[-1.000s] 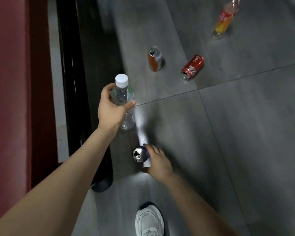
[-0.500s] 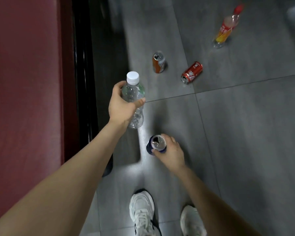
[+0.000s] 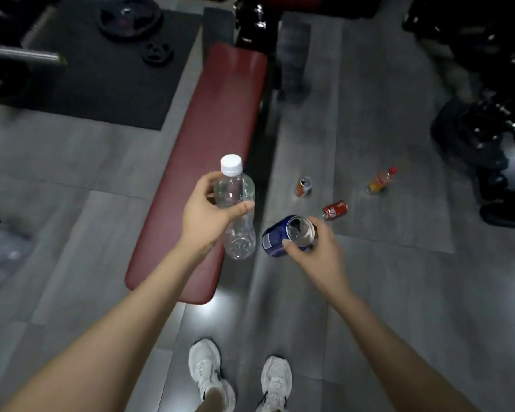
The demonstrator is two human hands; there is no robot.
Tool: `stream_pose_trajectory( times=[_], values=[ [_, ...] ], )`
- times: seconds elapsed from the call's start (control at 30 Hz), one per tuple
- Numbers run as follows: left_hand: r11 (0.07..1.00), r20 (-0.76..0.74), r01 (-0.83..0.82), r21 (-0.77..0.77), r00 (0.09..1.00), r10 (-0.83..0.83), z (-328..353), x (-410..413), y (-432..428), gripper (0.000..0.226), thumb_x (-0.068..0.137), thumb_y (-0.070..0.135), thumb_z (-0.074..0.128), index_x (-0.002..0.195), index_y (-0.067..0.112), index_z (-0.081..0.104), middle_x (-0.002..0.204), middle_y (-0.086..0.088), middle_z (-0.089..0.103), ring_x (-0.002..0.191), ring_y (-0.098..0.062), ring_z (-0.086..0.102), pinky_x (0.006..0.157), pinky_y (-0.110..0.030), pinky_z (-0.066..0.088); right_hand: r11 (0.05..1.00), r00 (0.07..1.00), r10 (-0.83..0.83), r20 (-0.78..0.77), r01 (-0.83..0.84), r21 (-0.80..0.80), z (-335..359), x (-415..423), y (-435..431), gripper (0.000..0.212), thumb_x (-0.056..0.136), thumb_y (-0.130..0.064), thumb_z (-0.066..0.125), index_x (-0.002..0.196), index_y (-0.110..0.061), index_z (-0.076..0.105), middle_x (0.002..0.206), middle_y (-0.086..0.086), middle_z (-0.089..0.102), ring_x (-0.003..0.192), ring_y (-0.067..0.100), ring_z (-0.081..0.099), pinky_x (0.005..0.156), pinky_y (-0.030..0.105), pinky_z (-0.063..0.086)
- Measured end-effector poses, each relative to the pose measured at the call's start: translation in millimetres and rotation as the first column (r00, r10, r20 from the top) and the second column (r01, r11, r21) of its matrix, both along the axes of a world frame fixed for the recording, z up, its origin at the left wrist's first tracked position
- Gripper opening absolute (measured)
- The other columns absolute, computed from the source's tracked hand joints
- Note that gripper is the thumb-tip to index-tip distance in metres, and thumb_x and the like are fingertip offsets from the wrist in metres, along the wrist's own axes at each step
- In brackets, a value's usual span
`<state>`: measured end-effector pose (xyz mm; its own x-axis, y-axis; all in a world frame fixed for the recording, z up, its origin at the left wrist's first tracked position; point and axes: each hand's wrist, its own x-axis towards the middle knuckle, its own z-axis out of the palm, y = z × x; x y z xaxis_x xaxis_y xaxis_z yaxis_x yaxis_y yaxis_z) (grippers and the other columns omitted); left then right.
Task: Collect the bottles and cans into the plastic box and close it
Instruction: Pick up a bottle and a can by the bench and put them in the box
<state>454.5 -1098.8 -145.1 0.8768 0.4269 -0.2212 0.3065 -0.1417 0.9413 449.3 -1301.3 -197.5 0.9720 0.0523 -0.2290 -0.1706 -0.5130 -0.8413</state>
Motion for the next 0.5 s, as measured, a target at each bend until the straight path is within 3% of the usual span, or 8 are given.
stream_pose_trajectory(
  times=[0.1,0.2,0.27,0.4,0.5],
  values=[
    [0.993,0.005,-0.108,0.037,0.994,0.108,36.1,-33.6,54.9,0.064,0.058,0.019,0.087,0.111,0.029,0.054,0.104,0.010,0.063,0.096,-0.008,0.059,0.085,-0.013,0.047,0.993,0.991,0.116,0.072,-0.116,-0.005,46.2,-3.2,55.6,0.055,0.061,-0.040,0.068,0.111,-0.022,0.056,0.111,0.000,0.062,0.106,0.019,0.058,0.093,0.040,0.049],
    [0.965,-0.017,-0.256,0.053,0.966,0.257,54.6,-71.9,121.3,0.063,0.057,0.021,0.088,0.110,0.029,0.054,0.111,0.002,0.065,0.101,-0.014,0.061,0.094,-0.029,0.050,0.970,0.964,0.241,0.110,-0.243,0.002,71.8,-10.5,125.6,0.057,0.061,-0.045,0.066,0.113,-0.024,0.055,0.113,-0.002,0.061,0.108,0.017,0.058,0.094,0.041,0.049],
    [0.932,-0.045,-0.358,0.060,0.932,0.361,57.6,-104.1,170.2,0.063,0.058,0.020,0.087,0.111,0.027,0.054,0.110,0.001,0.062,0.101,-0.017,0.061,0.096,-0.033,0.049,0.946,0.939,0.321,0.126,-0.323,-0.009,80.4,-20.8,178.6,0.059,0.062,-0.047,0.065,0.114,-0.024,0.055,0.114,-0.003,0.060,0.109,0.018,0.057,0.092,0.041,0.049],
    [0.848,-0.121,-0.518,0.109,0.840,0.529,48.4,-184.3,270.9,0.068,0.060,0.024,0.086,0.119,0.020,0.054,0.112,-0.001,0.061,0.107,-0.021,0.061,0.094,-0.030,0.046,0.897,0.889,0.437,0.133,-0.442,0.004,82.9,-60.6,292.7,0.048,0.069,-0.026,0.075,0.113,-0.022,0.056,0.113,-0.002,0.060,0.108,0.020,0.057,0.090,0.039,0.049],
    [0.782,-0.175,-0.607,0.139,0.762,0.623,43.5,-247.3,353.1,0.069,0.060,0.029,0.086,0.120,0.018,0.054,0.119,-0.002,0.062,0.108,-0.019,0.059,0.095,-0.030,0.045,0.859,0.856,0.507,0.099,-0.511,0.025,73.7,-102.9,384.1,0.049,0.068,-0.034,0.072,0.113,-0.025,0.056,0.114,-0.005,0.059,0.108,0.018,0.055,0.092,0.041,0.049]
  ],
)
